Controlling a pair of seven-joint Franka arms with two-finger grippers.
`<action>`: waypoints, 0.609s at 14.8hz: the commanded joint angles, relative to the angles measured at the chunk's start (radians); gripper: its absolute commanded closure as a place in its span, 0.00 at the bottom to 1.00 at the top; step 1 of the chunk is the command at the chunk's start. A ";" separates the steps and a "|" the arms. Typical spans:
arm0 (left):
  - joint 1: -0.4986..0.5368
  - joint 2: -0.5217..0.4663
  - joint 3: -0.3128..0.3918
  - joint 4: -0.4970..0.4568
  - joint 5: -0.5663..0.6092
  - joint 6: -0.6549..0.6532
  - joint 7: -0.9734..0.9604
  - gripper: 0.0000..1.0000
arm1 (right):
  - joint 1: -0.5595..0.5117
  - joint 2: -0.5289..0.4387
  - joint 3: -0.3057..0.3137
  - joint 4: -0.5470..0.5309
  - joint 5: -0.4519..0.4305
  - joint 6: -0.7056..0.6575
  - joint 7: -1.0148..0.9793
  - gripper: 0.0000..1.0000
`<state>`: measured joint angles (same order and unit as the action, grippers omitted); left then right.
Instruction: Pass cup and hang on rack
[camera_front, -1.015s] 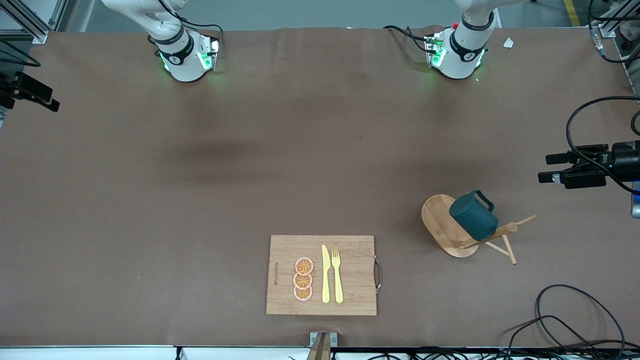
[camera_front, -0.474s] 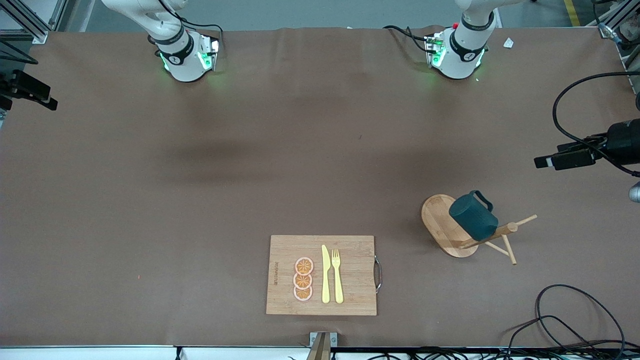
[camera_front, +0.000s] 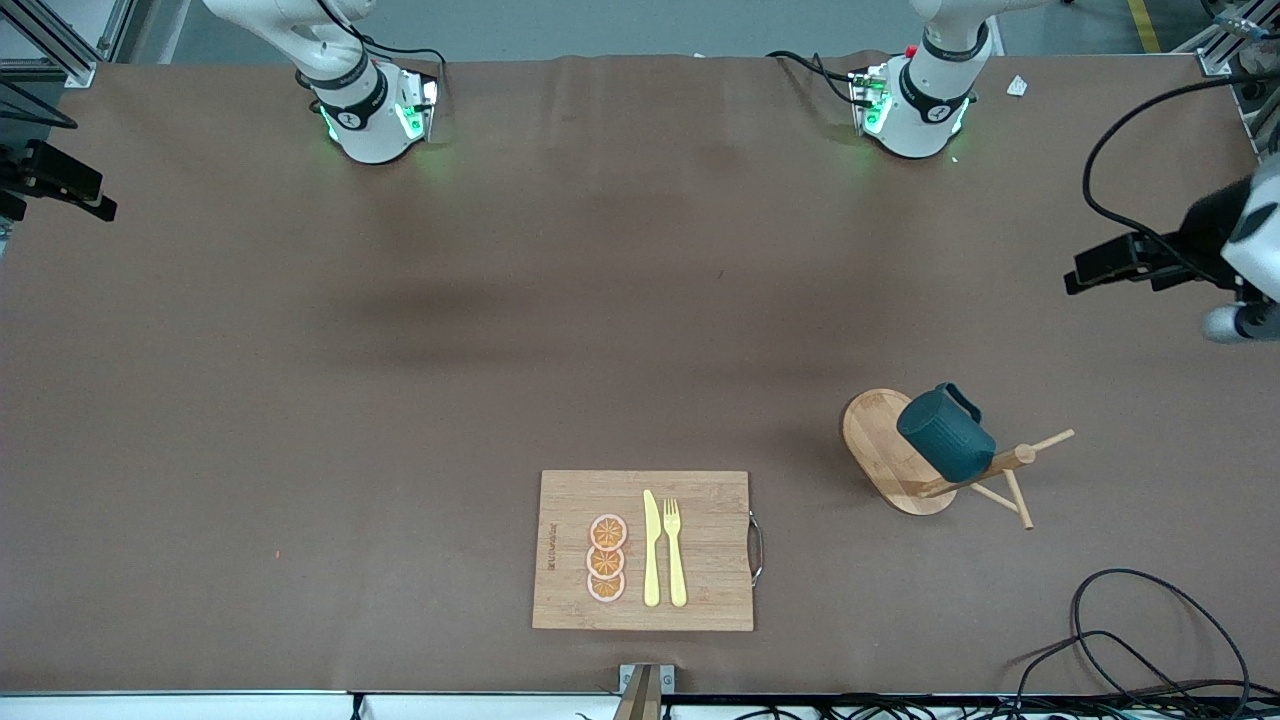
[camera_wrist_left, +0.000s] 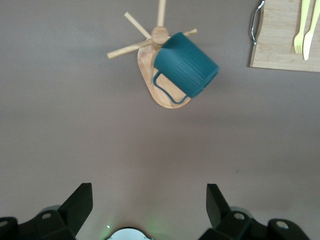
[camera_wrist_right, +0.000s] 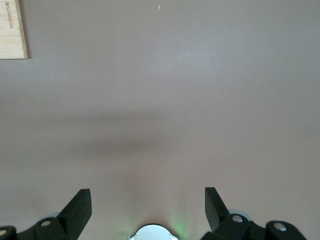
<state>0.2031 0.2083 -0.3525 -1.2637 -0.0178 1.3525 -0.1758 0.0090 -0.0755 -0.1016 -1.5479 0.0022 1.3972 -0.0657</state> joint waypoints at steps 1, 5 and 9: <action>0.006 -0.004 -0.008 -0.008 0.024 0.037 0.048 0.00 | -0.007 -0.018 0.008 -0.011 0.012 0.000 0.001 0.00; 0.004 -0.006 -0.039 -0.006 0.024 0.040 0.047 0.00 | -0.004 -0.018 0.008 -0.011 0.005 -0.003 0.000 0.00; 0.010 -0.004 -0.043 -0.005 0.025 0.040 0.050 0.00 | -0.004 -0.017 0.008 -0.011 0.005 -0.003 0.000 0.00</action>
<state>0.2013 0.2109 -0.3824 -1.2654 -0.0114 1.3846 -0.1391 0.0090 -0.0755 -0.0995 -1.5479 0.0022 1.3970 -0.0661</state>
